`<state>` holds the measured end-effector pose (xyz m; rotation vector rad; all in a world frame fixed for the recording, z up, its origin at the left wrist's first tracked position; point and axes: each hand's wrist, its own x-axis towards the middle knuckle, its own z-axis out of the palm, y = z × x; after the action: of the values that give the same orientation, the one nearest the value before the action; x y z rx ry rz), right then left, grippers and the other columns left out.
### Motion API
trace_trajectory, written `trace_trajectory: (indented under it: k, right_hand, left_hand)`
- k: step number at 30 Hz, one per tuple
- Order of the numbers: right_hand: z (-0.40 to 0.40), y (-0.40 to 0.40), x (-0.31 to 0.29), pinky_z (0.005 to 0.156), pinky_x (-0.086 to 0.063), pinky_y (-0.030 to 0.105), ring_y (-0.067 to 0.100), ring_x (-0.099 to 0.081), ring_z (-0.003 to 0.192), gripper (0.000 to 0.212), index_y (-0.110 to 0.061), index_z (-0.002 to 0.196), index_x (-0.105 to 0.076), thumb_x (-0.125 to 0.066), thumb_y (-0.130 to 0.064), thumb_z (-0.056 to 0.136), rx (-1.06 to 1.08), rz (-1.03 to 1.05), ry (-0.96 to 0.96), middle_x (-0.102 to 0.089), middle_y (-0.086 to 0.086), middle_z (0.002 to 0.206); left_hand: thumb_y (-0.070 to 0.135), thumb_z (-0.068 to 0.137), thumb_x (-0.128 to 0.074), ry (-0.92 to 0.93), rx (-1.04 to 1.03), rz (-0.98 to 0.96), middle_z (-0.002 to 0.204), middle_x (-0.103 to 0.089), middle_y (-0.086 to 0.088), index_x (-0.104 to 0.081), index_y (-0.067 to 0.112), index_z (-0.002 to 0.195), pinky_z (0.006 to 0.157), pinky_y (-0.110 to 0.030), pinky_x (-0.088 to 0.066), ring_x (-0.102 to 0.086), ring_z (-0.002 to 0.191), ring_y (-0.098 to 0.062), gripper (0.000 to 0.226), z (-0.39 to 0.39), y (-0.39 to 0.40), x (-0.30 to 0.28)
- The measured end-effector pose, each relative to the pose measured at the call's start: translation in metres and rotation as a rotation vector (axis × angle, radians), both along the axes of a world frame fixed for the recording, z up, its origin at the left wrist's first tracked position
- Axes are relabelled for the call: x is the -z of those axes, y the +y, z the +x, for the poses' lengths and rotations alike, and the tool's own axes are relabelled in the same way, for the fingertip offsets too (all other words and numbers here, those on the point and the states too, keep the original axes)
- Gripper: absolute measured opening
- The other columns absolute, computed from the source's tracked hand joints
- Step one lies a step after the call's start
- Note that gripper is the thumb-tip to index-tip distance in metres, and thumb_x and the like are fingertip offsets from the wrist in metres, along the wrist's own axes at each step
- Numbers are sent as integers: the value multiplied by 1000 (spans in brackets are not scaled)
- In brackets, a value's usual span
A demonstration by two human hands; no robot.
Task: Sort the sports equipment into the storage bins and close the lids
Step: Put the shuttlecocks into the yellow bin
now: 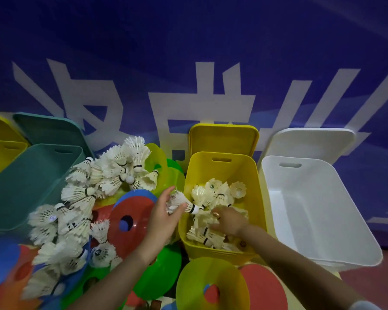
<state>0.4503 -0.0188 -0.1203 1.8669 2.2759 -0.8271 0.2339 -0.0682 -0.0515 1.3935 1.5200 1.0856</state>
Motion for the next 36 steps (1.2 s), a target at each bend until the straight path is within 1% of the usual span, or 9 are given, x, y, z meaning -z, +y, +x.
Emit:
trace_trajectory:
  k: [3,7,10,13,16,22,28,32,36]
  right_hand:
    - [22,12,-27,97,-41,36,25,-48,122,52,-23,134,-49,-51,-50,89,84,236,145,-53,7,131]
    - [75,32,-45,94,-41,43,34,-50,115,50,-13,126,-57,-44,-36,84,476,647,184,-59,14,122]
    - [97,38,-33,101,-37,44,33,-43,124,47,-12,138,-45,-49,-24,92,749,519,294,-50,15,134]
    - [98,34,-16,100,-42,41,28,-51,120,47,-14,136,-47,-38,-39,97,780,342,531,-52,12,134]
    - [96,29,-11,96,-47,40,21,-56,114,48,-18,132,-51,-35,-47,98,780,357,626,-56,5,129]
    - [95,32,-3,99,-47,41,16,-54,115,45,-21,136,-46,-43,-42,97,827,331,658,-52,2,133]
    - [92,33,-1,97,-49,41,14,-54,111,42,-23,134,-48,-43,-42,97,851,341,669,-53,1,130]
    - [95,30,-6,97,-48,38,15,-53,114,43,-22,136,-46,-43,-42,98,839,352,650,-51,0,134]
    - [93,28,-12,98,-48,40,18,-53,118,47,-19,138,-45,-41,-44,98,821,357,597,-51,4,137]
  left_hand:
    - [19,88,-65,-7,-2,-10,112,-49,21,-42,34,131,78,-3,-40,-45,98,25,51,21,8,0]
    - [30,90,-61,41,11,-21,130,-51,5,-38,31,138,90,-20,-39,-48,116,-4,53,54,38,2]
    - [32,93,-58,118,8,-49,140,-45,0,-34,25,144,94,-25,-37,-43,125,-10,57,79,68,14]
    - [31,94,-57,184,28,-75,144,-43,-4,-31,22,146,97,-28,-38,-41,131,-18,59,98,100,33]
    - [31,94,-55,256,19,-142,144,-43,-9,-30,18,146,100,-35,-40,-43,130,-25,59,108,131,55]
    - [36,94,-51,419,-8,-208,136,-52,-12,-34,17,144,96,-45,-46,-53,119,-31,55,109,178,89]
    - [34,92,-57,660,117,-352,126,-59,-14,-49,11,133,90,-38,-48,-56,113,-33,48,112,191,102]
    - [40,88,-62,627,90,-264,150,-35,-11,-26,17,148,109,-47,-34,-33,137,-33,74,109,181,91]
    - [41,89,-60,594,137,-74,154,-22,-9,-20,23,150,111,-47,-32,-27,140,-30,75,99,151,63]
